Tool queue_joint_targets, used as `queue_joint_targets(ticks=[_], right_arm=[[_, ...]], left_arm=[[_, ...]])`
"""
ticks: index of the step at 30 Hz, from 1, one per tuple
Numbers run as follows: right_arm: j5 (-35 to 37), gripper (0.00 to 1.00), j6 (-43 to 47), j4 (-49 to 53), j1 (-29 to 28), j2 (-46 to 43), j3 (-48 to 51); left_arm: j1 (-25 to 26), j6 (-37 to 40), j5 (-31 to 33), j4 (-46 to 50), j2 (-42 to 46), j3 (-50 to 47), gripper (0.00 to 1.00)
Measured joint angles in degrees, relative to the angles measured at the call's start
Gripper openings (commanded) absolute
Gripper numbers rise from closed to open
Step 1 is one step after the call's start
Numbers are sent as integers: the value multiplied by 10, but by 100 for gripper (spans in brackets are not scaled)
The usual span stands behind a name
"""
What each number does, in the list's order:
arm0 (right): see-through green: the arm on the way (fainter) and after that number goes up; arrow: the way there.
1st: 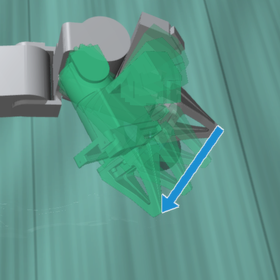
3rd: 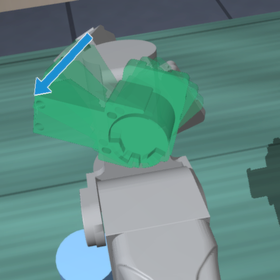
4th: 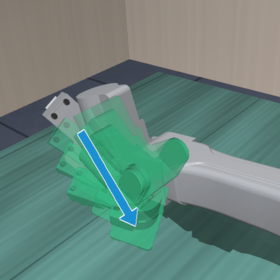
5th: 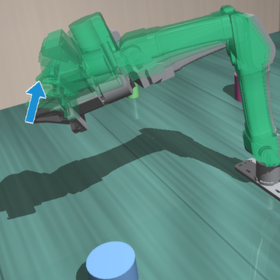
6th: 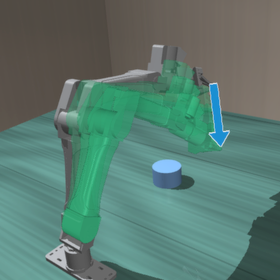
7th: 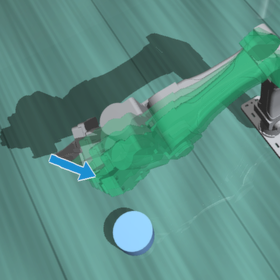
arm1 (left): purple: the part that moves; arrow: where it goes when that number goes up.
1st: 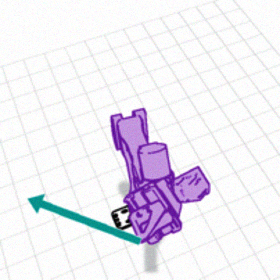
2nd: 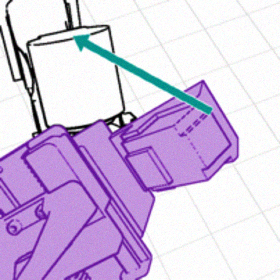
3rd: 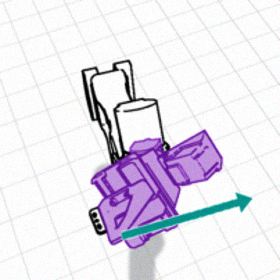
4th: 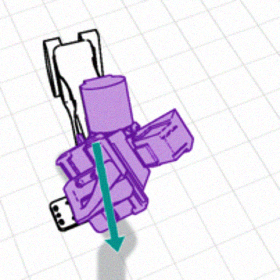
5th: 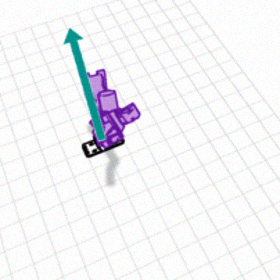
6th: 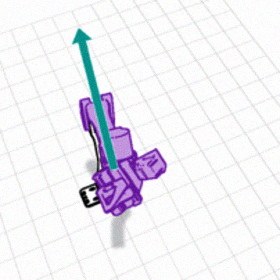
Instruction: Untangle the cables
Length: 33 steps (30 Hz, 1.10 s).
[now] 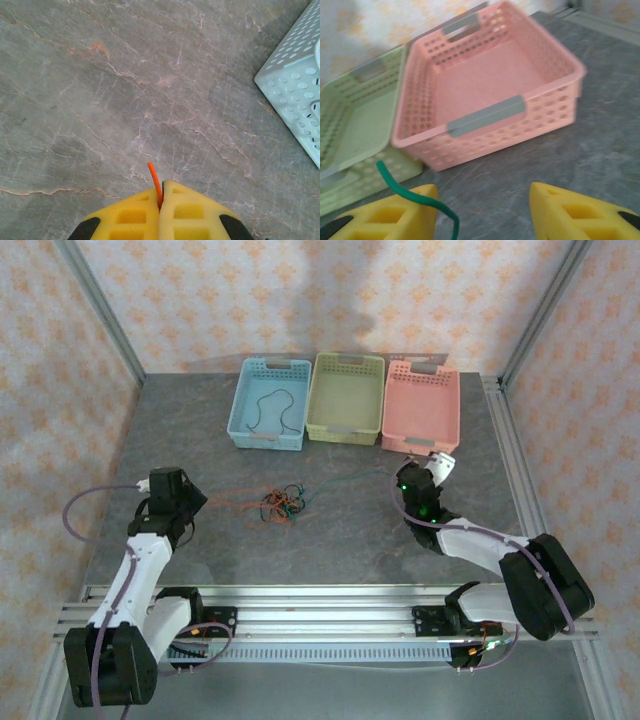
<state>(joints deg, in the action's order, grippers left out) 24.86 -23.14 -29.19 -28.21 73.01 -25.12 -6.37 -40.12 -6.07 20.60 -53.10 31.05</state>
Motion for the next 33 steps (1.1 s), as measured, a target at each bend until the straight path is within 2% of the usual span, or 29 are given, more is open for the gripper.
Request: queue_joint_targets(ticks=[8,13,15,19,23,28,33], right_arm=[[-98,54,98,-48,-63,15,-23],[-143,71,170,-129,-94,20,-9],[-166,73,192,-178,-103,21,12],[-216,70,203,-180,-105,45,-1],[-290,66,193,-147,-105,131,-76],[-361,59,145,-50,-105,236,-184],[-377,52,75,49,-108,309,-273]], left_arm=[[7,8,-6,-7,-8,0,0],[8,7,-1,-8,22,-10,0],[10,7,4,-9,34,-15,0],[15,7,6,-11,42,-20,0],[15,7,5,-12,42,-20,0],[15,7,5,-12,36,-20,0],[15,7,5,-12,34,-20,0]])
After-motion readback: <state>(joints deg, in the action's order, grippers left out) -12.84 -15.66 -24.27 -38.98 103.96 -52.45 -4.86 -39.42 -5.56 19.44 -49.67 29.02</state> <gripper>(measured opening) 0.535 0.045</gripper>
